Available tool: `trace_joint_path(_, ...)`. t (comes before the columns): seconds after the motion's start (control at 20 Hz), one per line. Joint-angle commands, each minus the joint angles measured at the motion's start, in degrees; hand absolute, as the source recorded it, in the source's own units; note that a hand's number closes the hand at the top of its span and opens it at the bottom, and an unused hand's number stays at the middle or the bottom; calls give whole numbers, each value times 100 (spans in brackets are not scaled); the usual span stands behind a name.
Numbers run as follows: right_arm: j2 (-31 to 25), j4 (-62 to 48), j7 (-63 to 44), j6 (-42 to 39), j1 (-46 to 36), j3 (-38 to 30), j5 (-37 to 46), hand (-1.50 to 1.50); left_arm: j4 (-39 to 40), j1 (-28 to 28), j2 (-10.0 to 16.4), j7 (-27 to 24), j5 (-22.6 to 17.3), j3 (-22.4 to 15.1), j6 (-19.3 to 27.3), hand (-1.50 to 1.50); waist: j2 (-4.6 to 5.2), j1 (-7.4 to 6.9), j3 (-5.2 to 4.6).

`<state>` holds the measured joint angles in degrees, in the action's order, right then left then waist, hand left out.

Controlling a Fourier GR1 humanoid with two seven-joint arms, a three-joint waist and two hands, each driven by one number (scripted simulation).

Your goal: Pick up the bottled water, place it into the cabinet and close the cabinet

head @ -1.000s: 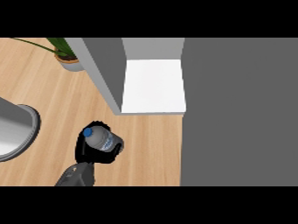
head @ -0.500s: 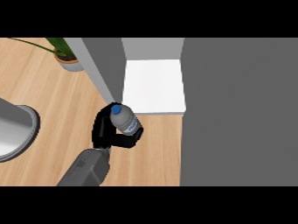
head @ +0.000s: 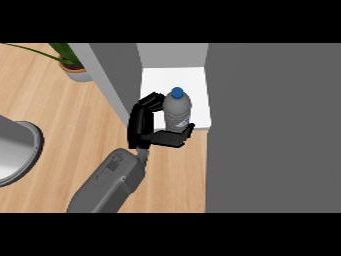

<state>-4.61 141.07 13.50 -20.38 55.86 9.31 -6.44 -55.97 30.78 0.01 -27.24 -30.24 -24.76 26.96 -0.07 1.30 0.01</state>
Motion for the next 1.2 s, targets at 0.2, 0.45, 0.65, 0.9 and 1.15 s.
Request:
trace_joint_path(0.2,-90,204,-174,-187,-12,-302,-630,-150,1063,1611,-1,676,-235,-115,914,150,37,129,-1)
trace_joint_path(0.45,-107,556,-500,-80,-131,-496,-823,-150,2095,2170,-1,488,-480,272,661,150,69,148,-5)
trace_joint_path(0.65,-147,222,-208,-266,-246,-607,-842,-150,2972,2605,27,389,3,184,892,150,88,234,3)
trace_joint_path(0.9,-94,156,-378,-171,-579,-609,-793,-150,3886,2945,198,496,-7,477,897,150,156,229,-5)
trace_joint_path(1.15,-123,271,-231,-358,-313,-725,-904,-150,4239,2992,141,26,-256,972,1040,150,163,378,-11)
